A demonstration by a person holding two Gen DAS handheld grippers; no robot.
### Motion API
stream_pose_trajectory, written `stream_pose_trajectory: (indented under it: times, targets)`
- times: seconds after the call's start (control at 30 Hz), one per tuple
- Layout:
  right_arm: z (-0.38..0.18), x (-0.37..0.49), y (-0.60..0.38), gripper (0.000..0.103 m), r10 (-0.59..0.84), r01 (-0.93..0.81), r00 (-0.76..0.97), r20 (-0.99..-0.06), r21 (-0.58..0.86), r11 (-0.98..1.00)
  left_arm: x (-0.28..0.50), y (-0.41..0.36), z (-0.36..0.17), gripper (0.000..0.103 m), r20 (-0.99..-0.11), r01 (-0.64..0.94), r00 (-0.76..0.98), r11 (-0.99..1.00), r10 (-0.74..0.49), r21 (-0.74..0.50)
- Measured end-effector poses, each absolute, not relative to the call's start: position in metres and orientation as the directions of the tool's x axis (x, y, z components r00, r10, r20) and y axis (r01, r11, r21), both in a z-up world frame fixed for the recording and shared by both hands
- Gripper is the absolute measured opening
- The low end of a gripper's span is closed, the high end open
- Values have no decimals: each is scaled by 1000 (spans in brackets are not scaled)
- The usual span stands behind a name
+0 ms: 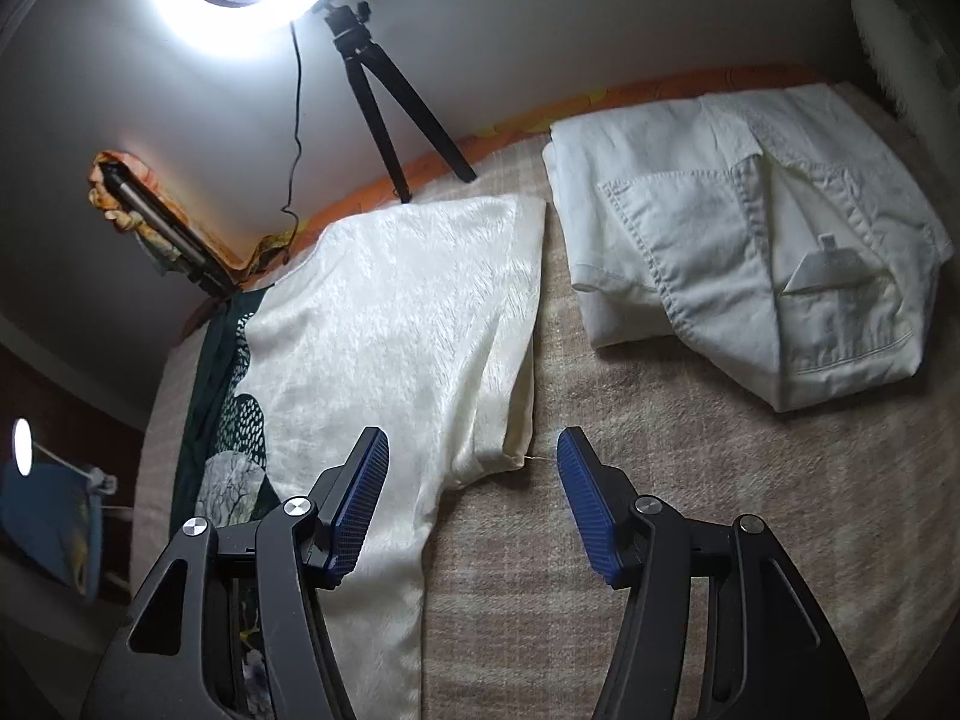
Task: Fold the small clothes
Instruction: 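Move the right tool to the cream side edge of the T-shirt, then grasp the cream side edge with the right tool and fold it inward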
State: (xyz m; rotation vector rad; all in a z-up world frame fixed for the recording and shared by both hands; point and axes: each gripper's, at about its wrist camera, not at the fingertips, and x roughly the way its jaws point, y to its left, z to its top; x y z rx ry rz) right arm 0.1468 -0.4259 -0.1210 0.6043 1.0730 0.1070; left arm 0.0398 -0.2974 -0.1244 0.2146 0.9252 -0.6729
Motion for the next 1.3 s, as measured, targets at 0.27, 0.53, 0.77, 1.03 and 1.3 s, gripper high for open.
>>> stream_pose_trajectory:
  times: [0.27, 0.53, 0.77, 1.03, 1.3]
  targets:
    - [-142, 161, -422, 58, 391, 199, 468, -793, 526, 827, 51, -322, -130, 43, -802, 590, 444, 804, -400, -75]
    - [-166, 183, -417, 58, 382, 238, 432, -817, 512, 825, 58, -301, -126, 7, -779, 529, 444, 831, -443, -171]
    - [-169, 192, -404, 5, 358, 228, 403, -842, 471, 852, 56, -275, -120, 4, -754, 465, 446, 844, -483, -266]
    - [-125, 201, -386, 1, 335, 168, 476, -813, 458, 873, 55, -234, -114, 3, -711, 374, 462, 844, -529, -385]
    - [-79, 223, -317, 1, 326, 30, 490, -809, 389, 921, 39, -183, -107, 3, -681, 295, 513, 853, -522, -432]
